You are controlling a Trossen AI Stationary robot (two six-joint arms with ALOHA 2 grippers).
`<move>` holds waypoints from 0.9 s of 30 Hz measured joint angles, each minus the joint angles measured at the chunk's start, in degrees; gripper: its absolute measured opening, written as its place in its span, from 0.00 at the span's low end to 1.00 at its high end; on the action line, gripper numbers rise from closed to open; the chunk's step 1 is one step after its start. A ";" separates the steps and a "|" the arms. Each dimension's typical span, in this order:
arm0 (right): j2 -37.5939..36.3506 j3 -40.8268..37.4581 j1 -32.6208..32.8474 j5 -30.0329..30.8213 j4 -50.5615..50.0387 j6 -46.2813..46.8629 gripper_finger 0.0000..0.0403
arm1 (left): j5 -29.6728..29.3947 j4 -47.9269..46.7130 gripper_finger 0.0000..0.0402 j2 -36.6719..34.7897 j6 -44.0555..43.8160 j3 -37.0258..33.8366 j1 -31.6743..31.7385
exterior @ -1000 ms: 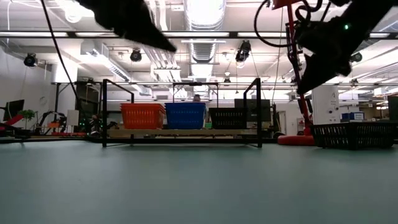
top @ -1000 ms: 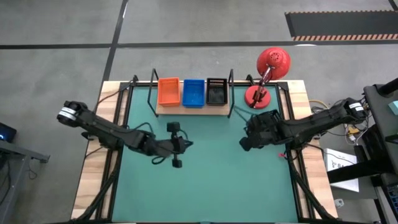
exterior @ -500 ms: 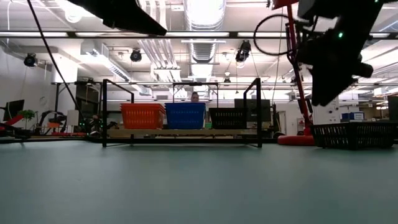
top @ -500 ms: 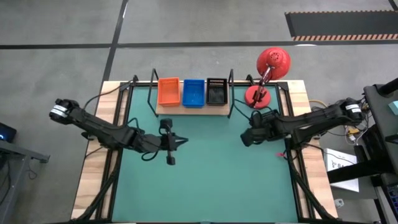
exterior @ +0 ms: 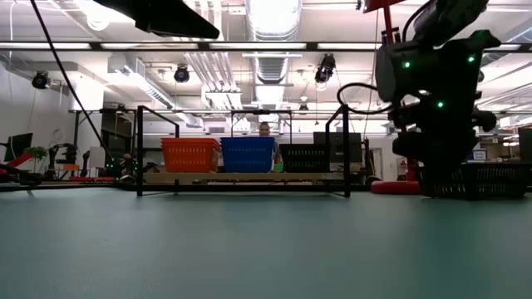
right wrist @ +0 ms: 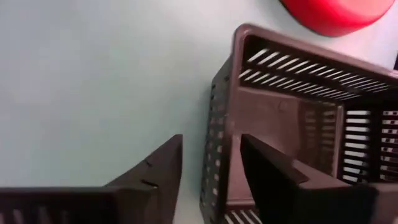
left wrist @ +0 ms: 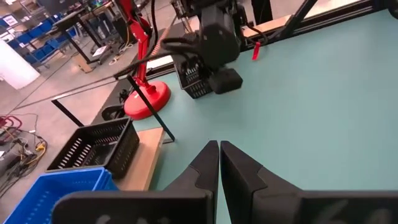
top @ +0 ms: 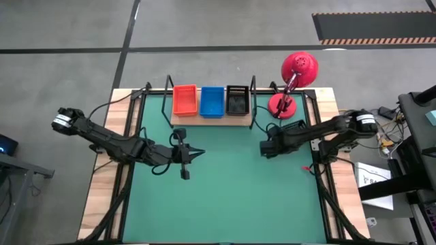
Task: Stack baskets on shelf by color
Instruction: Stack the black basket on top of the black baskets on the shelf
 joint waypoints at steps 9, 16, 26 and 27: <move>0.75 0.41 3.04 -4.71 -0.07 0.81 0.04 | 0.02 1.63 0.00 0.00 1.11 -0.31 0.00; -2.96 5.87 11.41 -13.01 -7.87 -1.84 0.02 | 0.02 3.10 0.00 0.11 0.75 -0.37 -0.19; -2.40 22.35 28.21 -15.44 -5.82 -20.53 0.02 | 0.11 3.17 0.00 0.11 -1.98 -1.25 -0.66; -1.65 24.10 29.12 -12.64 -4.95 -22.59 0.02 | 0.11 3.15 0.00 0.11 -1.98 -1.25 -0.66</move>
